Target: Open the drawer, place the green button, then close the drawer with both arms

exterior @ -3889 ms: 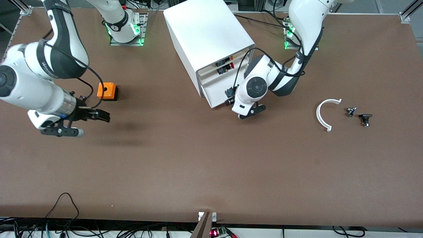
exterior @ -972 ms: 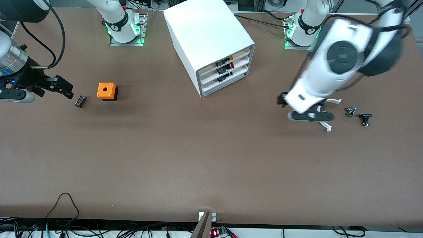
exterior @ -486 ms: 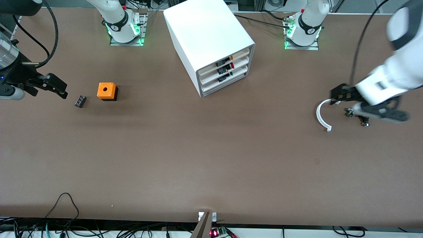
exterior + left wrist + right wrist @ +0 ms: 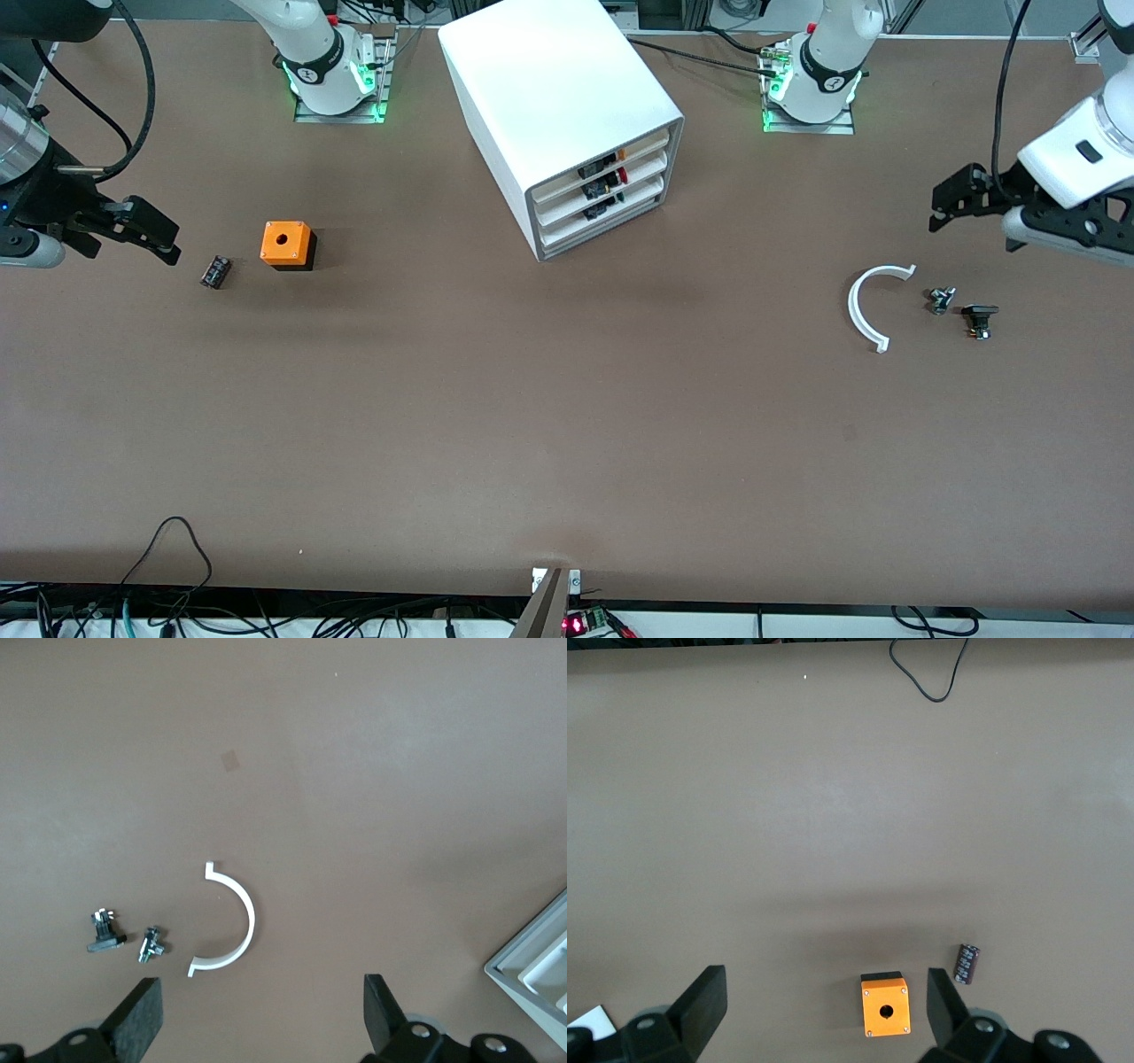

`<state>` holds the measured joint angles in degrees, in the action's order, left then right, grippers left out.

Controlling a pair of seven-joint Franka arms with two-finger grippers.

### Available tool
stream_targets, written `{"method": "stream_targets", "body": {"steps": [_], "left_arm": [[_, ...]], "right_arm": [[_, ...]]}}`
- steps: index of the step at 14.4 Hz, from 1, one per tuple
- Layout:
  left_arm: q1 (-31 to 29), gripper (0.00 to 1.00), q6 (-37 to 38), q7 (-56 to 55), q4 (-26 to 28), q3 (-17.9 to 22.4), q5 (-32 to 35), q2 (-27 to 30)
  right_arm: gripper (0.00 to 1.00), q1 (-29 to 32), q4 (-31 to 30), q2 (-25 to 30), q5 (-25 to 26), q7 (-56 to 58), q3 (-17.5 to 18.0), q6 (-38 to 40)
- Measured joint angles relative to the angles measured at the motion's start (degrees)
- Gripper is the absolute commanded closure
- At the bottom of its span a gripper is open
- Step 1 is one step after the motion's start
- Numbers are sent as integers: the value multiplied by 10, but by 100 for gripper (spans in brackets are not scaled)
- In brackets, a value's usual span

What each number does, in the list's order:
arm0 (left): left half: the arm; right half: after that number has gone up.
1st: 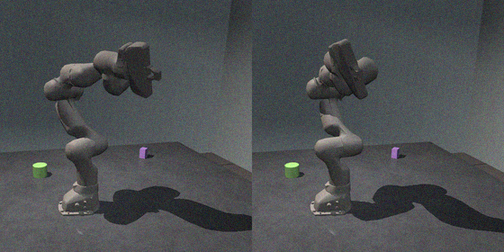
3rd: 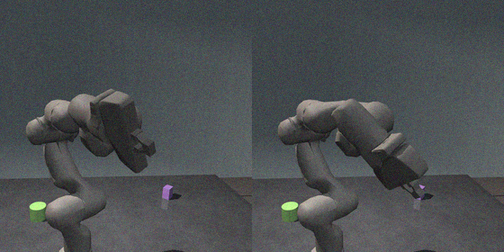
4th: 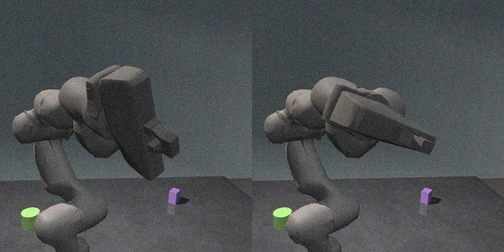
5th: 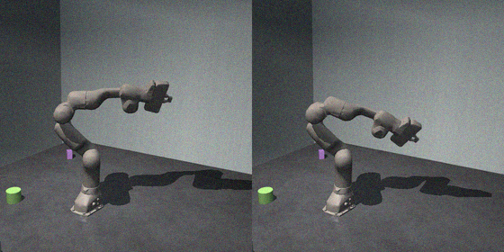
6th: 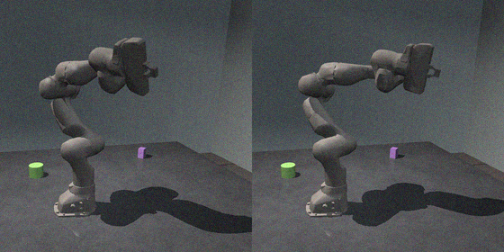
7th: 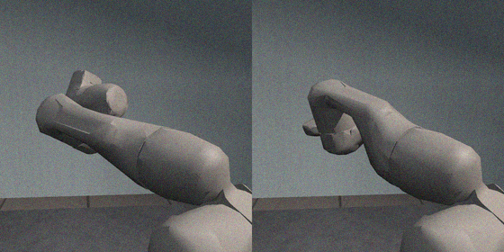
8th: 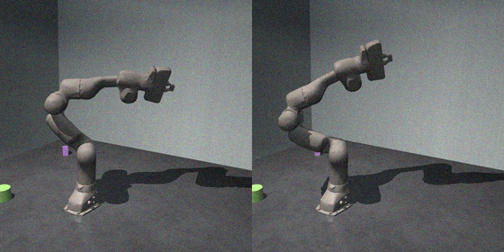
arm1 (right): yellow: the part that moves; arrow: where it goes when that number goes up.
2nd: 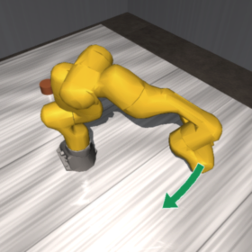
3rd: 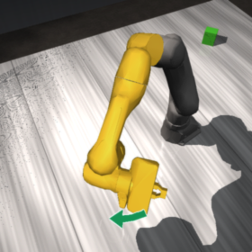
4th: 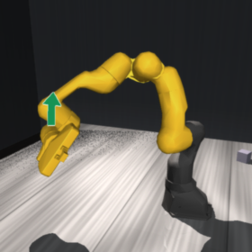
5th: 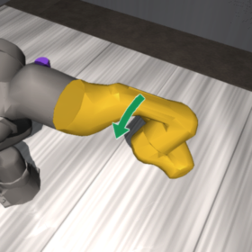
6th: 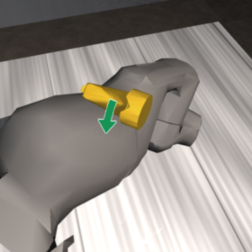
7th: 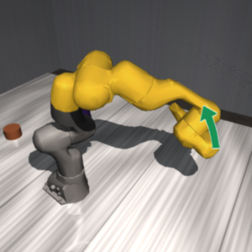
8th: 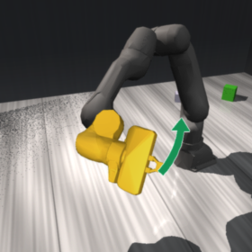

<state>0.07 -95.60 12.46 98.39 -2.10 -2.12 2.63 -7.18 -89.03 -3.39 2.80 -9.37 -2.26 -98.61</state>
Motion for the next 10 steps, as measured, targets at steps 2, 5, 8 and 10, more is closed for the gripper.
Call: {"method": "stream_targets", "body": {"steps": [2, 5, 8, 10], "left_arm": [[1, 0, -3, 0, 11, 3, 0, 8], [1, 0, -6, 0, 12, 5, 0, 7], [2, 0, -7, 0, 12, 8, 0, 7], [2, 0, -8, 0, 12, 11, 0, 7]], "right_arm": [[0, -1, 0, 0, 0, 0, 0, 1], [0, -2, 0, -1, 0, 0, 1, 2], [0, -2, 0, -1, 0, 0, 1, 2], [0, -2, 0, -1, 0, 0, 1, 3]]}}
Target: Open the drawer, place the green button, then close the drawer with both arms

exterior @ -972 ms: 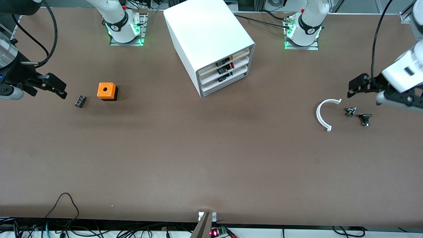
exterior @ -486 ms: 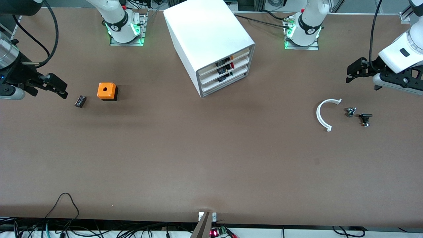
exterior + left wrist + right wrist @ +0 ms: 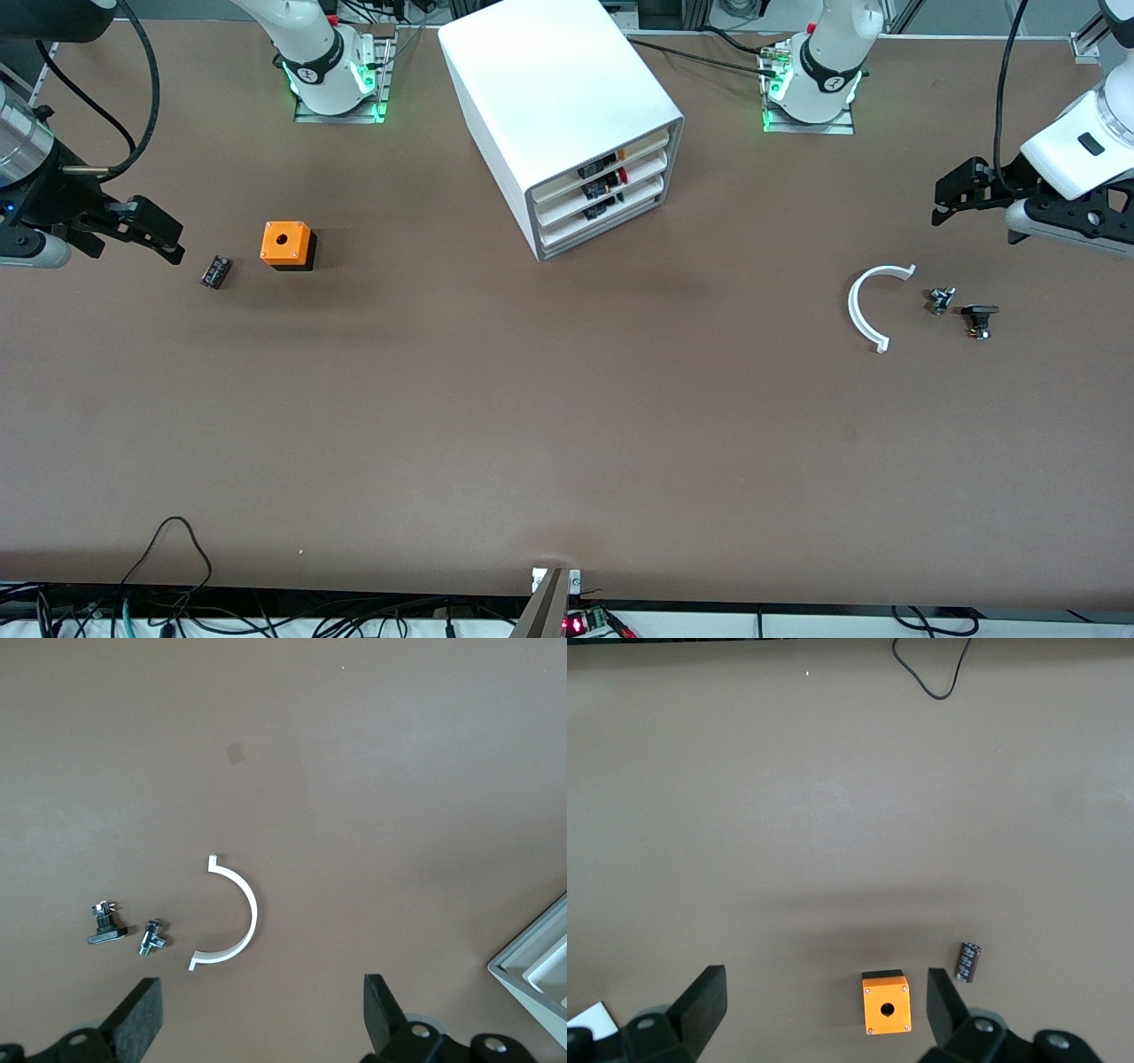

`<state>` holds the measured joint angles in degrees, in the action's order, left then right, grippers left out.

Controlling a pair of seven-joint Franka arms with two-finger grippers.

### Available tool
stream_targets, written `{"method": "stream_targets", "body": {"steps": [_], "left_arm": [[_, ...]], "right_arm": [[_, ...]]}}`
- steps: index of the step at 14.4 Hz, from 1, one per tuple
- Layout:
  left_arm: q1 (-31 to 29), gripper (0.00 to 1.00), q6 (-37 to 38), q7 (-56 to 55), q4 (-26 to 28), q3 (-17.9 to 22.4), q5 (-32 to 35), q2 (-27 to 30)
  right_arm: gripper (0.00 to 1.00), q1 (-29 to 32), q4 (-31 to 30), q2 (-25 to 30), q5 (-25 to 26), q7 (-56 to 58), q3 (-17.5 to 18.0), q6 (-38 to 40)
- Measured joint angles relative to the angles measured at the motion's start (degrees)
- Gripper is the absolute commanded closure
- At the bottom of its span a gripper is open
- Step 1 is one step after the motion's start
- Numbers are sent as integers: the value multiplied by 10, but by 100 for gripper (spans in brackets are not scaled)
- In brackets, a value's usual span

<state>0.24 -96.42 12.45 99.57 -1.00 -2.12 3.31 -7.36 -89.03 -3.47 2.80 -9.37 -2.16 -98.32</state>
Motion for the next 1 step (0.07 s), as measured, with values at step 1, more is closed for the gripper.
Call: {"method": "stream_targets", "body": {"steps": [1], "left_arm": [[0, 0, 0, 0, -1, 0, 0, 0]], "right_arm": [[0, 0, 0, 0, 0, 0, 0, 0]]}}
